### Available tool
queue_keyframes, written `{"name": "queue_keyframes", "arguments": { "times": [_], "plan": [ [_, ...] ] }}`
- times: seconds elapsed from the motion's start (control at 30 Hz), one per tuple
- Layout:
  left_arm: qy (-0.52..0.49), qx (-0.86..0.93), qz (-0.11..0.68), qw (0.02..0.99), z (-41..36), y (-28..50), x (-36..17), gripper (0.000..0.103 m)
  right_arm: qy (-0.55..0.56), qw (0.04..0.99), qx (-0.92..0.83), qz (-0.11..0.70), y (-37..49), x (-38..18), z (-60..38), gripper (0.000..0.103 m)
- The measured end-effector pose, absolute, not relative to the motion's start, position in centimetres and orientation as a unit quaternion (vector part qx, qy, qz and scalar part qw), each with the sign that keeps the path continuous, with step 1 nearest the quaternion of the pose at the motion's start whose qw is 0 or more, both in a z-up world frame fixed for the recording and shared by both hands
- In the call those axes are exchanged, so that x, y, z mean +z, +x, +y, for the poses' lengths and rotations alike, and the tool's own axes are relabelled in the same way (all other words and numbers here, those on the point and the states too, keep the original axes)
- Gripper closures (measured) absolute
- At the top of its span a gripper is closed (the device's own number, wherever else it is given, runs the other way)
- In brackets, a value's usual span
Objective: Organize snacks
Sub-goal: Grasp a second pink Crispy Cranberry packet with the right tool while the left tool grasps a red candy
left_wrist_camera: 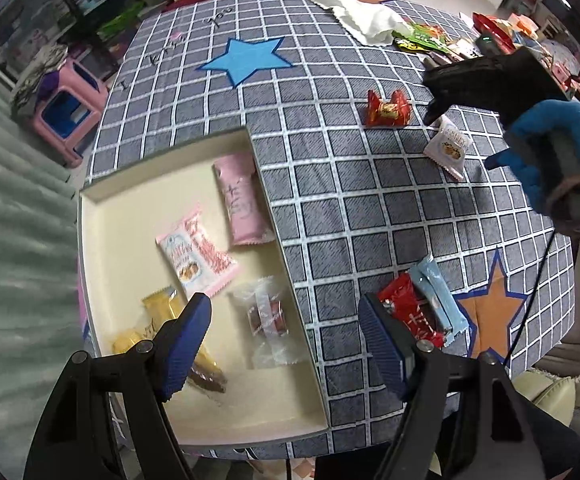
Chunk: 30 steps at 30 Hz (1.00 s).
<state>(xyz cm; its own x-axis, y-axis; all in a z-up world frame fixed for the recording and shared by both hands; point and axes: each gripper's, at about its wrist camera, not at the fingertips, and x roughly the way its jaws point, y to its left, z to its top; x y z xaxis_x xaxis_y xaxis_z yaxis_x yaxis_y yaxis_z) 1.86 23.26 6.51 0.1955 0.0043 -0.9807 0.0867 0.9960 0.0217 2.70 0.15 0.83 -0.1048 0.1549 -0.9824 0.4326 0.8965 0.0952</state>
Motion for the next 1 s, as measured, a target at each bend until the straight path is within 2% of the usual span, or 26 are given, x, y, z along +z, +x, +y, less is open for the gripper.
{"name": "queue_keyframes", "arguments": {
  "times": [0.27, 0.33, 0.4, 0.47, 0.73, 0.87, 1.0],
  "plan": [
    [0.042, -0.028, 0.625, 0.779, 23.0, 3.5, 7.6, 0.024, 0.154, 0.624, -0.114, 0.758, 2.6, -2.2, 2.3, 0.001],
    [0.052, -0.039, 0.614, 0.787, 22.6, 4.1, 8.3, 0.024, 0.143, 0.633, -0.090, 0.755, 2.6, -2.2, 4.2, 0.011],
    [0.067, -0.054, 0.600, 0.795, 21.9, 4.9, 8.9, 0.024, 0.105, 0.647, -0.078, 0.751, 3.7, -1.3, 5.6, 0.046],
    [0.094, -0.070, 0.586, 0.802, 20.7, 6.1, 9.3, 0.024, 0.095, 0.651, -0.055, 0.751, 3.4, -1.1, 6.4, 0.057],
    [0.190, -0.142, 0.555, 0.797, 13.6, 12.6, 6.8, 0.023, 0.089, 0.651, 0.005, 0.754, -2.9, -1.0, 2.9, 0.058],
    [0.274, -0.168, 0.524, 0.789, 9.5, 15.7, 3.5, 0.023, 0.069, 0.649, 0.003, 0.758, -7.4, -1.0, 0.4, 0.058],
    [0.313, -0.181, 0.544, 0.757, 7.7, 18.0, -0.5, 0.023, 0.067, 0.648, 0.003, 0.758, -10.0, -1.2, -0.5, 0.058]
  ]
}}
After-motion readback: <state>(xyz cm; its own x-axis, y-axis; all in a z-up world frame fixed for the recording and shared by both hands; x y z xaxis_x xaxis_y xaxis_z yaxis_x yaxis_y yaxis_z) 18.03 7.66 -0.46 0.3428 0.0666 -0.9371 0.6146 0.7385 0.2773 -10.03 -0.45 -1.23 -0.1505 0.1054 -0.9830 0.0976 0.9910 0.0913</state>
